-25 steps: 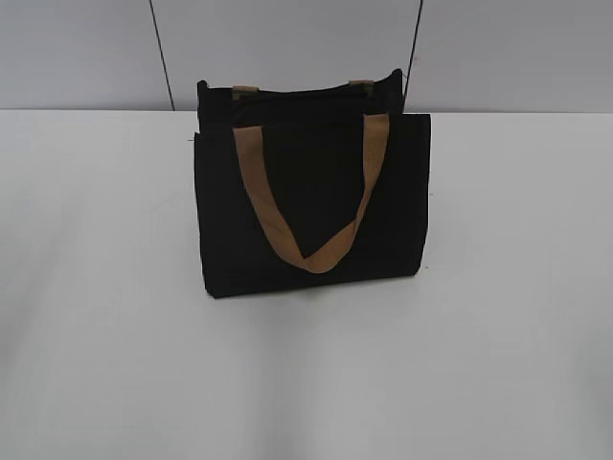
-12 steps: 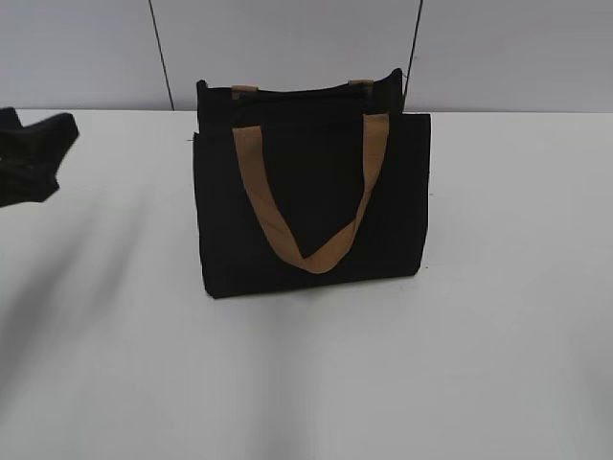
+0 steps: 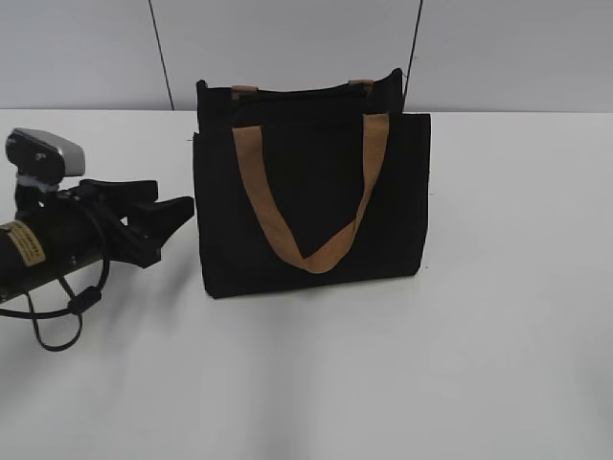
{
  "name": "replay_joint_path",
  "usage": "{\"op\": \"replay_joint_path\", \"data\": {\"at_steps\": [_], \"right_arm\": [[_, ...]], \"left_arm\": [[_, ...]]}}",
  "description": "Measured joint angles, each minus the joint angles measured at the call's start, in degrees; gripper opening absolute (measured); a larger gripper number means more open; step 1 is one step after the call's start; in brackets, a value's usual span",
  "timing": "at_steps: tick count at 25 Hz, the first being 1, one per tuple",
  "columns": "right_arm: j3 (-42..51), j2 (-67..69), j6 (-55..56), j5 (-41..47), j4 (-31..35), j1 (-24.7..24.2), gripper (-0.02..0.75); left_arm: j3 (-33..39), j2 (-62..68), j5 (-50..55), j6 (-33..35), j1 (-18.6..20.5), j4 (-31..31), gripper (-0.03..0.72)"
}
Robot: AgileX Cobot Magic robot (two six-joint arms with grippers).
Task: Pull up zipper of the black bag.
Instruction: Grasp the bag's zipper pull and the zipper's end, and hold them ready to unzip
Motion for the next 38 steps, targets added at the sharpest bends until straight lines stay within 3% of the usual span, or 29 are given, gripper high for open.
{"op": "replay_joint_path", "data": {"at_steps": [12,24,34,38], "right_arm": [[0.0,0.0,0.0,0.0,0.0,0.0,0.469],[0.0,0.0,0.0,0.0,0.0,0.0,0.469],[0.0,0.0,0.0,0.0,0.0,0.0,0.468],[0.0,0.0,0.0,0.0,0.0,0.0,0.468]], "left_arm": [[-10.27,11.43,-0.13,-0.25,0.0,11.4,0.444],[-15.16,11.89,0.87,-0.38,0.0,13.15,0.438],[-17.77,15.36,0.92,-4.38,0.0,16.9,0.421],[-17.81,15.81,0.28,-4.5,-0.59,16.9,0.354]]}}
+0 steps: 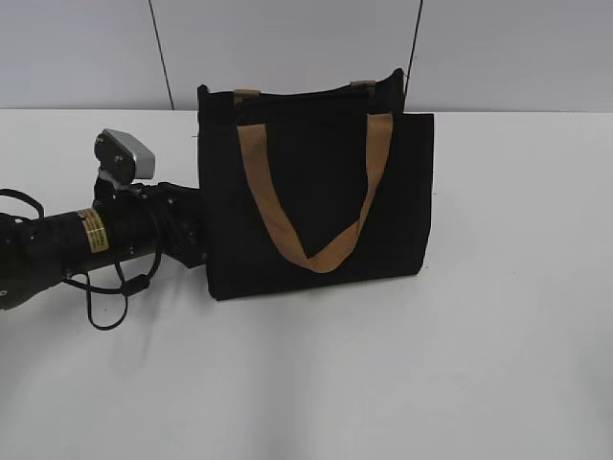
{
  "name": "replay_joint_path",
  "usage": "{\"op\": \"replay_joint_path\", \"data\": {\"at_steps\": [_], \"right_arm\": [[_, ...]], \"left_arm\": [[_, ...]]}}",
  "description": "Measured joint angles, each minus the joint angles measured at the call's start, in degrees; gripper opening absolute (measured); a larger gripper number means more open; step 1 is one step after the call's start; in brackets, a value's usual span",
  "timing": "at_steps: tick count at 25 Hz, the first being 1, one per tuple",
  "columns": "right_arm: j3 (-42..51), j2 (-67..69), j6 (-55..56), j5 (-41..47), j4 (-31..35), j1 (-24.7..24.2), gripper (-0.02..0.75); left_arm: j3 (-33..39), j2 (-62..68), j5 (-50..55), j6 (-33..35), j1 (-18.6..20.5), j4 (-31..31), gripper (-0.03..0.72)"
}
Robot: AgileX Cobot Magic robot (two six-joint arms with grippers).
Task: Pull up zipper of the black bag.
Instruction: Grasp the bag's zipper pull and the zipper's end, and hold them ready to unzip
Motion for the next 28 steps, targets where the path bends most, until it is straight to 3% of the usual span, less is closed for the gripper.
{"op": "replay_joint_path", "data": {"at_steps": [4,11,24,28], "right_arm": [[0.0,0.0,0.0,0.0,0.0,0.0,0.468],[0.0,0.0,0.0,0.0,0.0,0.0,0.468],[0.0,0.0,0.0,0.0,0.0,0.0,0.468],[0.0,0.0,0.0,0.0,0.0,0.0,0.468]], "left_arm": [[0.0,0.0,-0.46,-0.05,-0.87,0.0,0.207],[-0.02,-0.26,-0.29,-1.7,-1.11,-0.12,0.024],[0.8,-22.68,26.71,-3.08,-1.06,0.54,0.018],[0.84,-29.11,30.85,-3.14,-1.16,0.49,0.018]]}}
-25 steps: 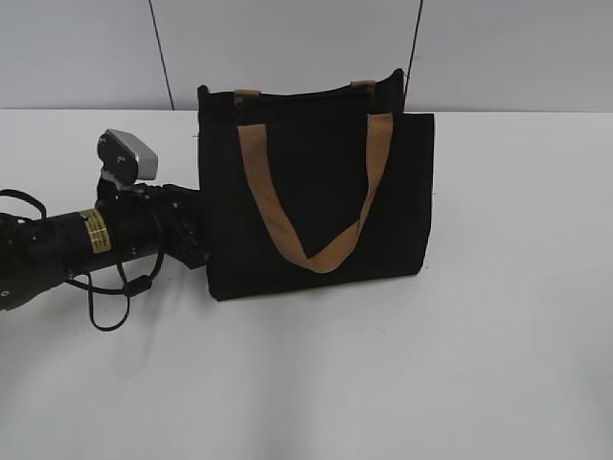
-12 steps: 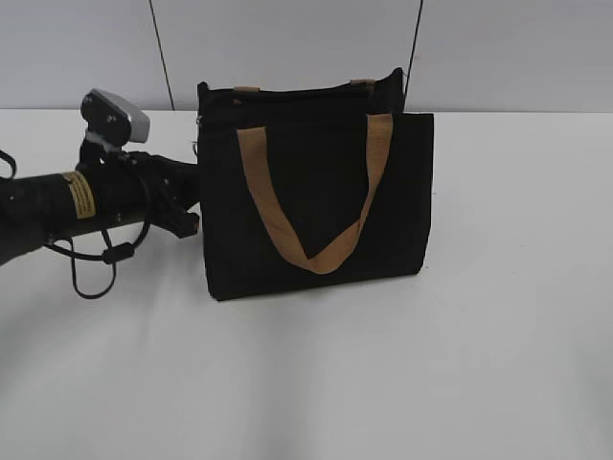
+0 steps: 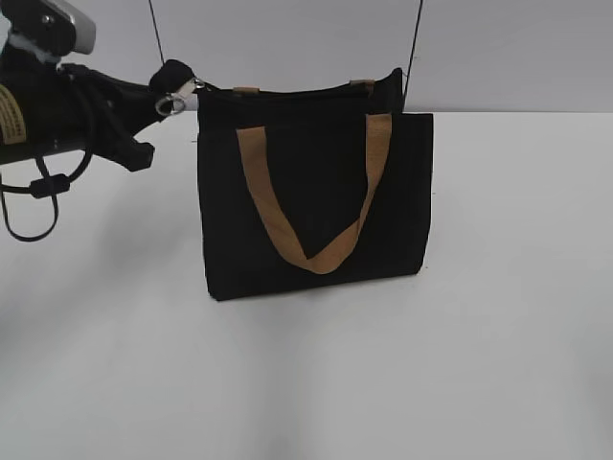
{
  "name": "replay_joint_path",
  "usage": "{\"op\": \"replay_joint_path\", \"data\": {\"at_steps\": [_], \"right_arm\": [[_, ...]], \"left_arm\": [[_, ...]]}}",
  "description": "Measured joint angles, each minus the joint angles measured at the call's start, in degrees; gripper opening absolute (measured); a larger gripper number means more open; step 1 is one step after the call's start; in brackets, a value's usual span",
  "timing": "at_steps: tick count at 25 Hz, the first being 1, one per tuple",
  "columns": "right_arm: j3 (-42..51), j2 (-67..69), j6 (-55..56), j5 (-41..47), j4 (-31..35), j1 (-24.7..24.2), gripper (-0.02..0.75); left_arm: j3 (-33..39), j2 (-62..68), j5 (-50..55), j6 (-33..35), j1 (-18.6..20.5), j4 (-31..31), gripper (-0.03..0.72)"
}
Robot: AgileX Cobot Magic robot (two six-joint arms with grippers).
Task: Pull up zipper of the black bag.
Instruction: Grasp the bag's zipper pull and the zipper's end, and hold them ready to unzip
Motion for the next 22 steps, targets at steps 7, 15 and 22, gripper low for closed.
{"op": "replay_joint_path", "data": {"at_steps": [7,15,22], "right_arm": [[0.0,0.0,0.0,0.0,0.0,0.0,0.468],[0.0,0.0,0.0,-0.1,0.0,0.0,0.468],[-0.93,10.73,-4.08,-4.94,6.48,0.0,0.468]], "left_arm": [[0.02,-6.43,1.02,-2.93,-1.04,0.0,0.017],[-0.41,-6.93,1.47,-7.58,-1.04,0.0,0.017],[-2.79,-6.93,2.93,-12.45,-1.04,0.28,0.016]]}}
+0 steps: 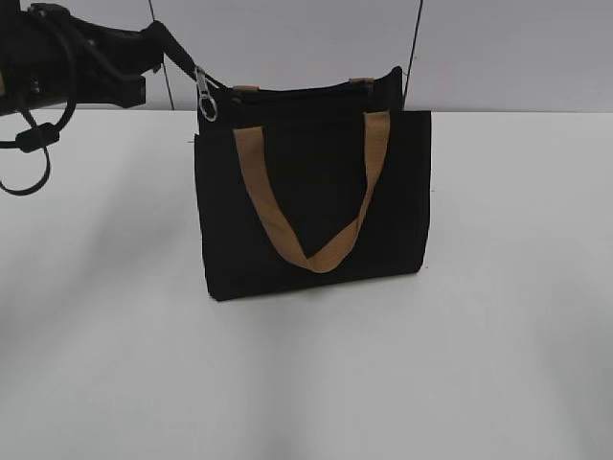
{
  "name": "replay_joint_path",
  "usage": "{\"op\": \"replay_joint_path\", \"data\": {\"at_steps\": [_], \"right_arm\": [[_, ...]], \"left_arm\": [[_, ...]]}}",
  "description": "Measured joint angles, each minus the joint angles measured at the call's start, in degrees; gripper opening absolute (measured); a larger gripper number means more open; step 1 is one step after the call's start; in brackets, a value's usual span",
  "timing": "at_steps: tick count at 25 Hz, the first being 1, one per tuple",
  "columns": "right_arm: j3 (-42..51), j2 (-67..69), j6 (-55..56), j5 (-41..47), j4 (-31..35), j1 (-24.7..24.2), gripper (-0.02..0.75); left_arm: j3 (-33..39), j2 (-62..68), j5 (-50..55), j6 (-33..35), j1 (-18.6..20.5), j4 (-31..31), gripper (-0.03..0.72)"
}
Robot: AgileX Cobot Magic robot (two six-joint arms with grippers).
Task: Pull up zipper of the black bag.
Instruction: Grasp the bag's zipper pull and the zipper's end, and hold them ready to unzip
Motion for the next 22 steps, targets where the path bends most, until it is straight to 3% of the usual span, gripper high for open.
{"op": "replay_joint_path", "data": {"at_steps": [4,9,14,17,22], "right_arm": [[-0.1,11.22,-12.02,-7.24,12.68,0.0,0.468],[-0.1,26.46,-38.52,-13.93,38.49,0.53,0.468],[-3.8,44.15,-63.99,-16.06,59.77,5.37,0.468],[-9.72,54.01,-72.81,-17.15,65.56,8.94,0.468],[-21.88,69.78,-76.94,-16.97,67.02,14.87,0.468]], "left_arm": [[-0.04,0.0,0.18,-3.1,0.0,0.29,0.016],[-0.04,0.0,0.18,-4.99,0.0,0.29,0.016],[-0.04,0.0,0.18,-5.29,-0.07,0.29,0.016],[-0.11,0.0,0.24,-5.29,-0.16,0.29,0.016],[-0.11,0.0,0.18,-5.29,-0.35,0.29,0.016]]}}
